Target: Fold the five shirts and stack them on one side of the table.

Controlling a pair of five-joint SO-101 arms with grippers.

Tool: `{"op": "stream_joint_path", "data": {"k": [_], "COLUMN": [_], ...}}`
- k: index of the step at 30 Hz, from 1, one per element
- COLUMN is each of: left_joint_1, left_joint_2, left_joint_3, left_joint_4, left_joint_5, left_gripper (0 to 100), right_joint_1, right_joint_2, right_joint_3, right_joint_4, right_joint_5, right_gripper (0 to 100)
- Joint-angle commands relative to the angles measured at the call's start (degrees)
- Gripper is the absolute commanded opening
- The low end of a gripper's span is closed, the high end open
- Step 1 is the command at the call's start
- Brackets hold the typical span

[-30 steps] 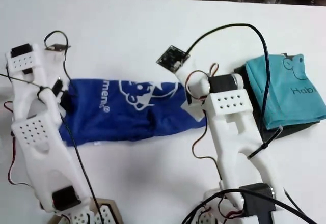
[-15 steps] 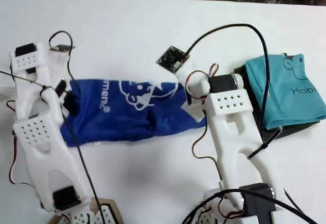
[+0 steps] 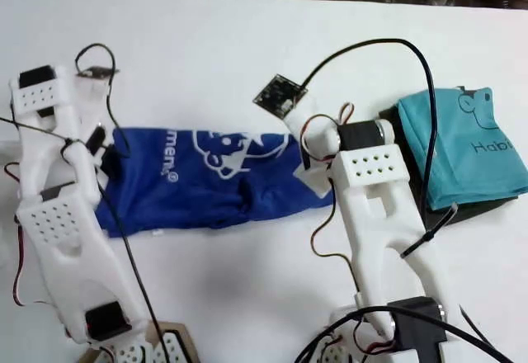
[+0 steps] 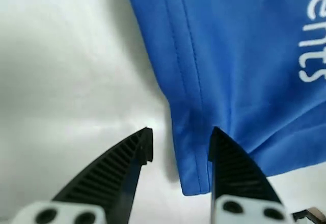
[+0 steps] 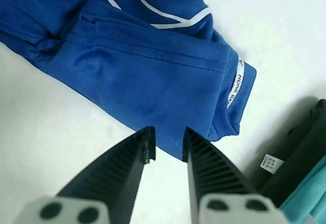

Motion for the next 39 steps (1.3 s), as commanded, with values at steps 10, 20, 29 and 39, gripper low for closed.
{"op": "stream_joint_path", "data": {"k": [10,20,29,39], "left_joint_1": [4.3,5.7,12.6,8.9], "left_joint_2": [-4.1,-4.0,-4.0,-4.7], "left_joint_3": [10.3,16.0,21.0,20.5], "left_joint_4": [-8.5,-10.6,-10.6,-10.5], "left_joint_5": [6.7,6.3,6.2,6.2], "left_gripper": [21,21,17,3], "right_joint_1": [-0.2,-0.2,-0.1,0.2], "right_joint_2": [-3.0,-3.0,-3.0,-3.1], "right_joint_3": [-2.5,-2.5,-2.5,-2.5], "right_joint_4": [0.5,0.4,0.4,0.5], "right_joint_5": [-0.4,-0.4,-0.4,-0.4], "right_gripper": [9.8,9.8,9.8,9.8]}}
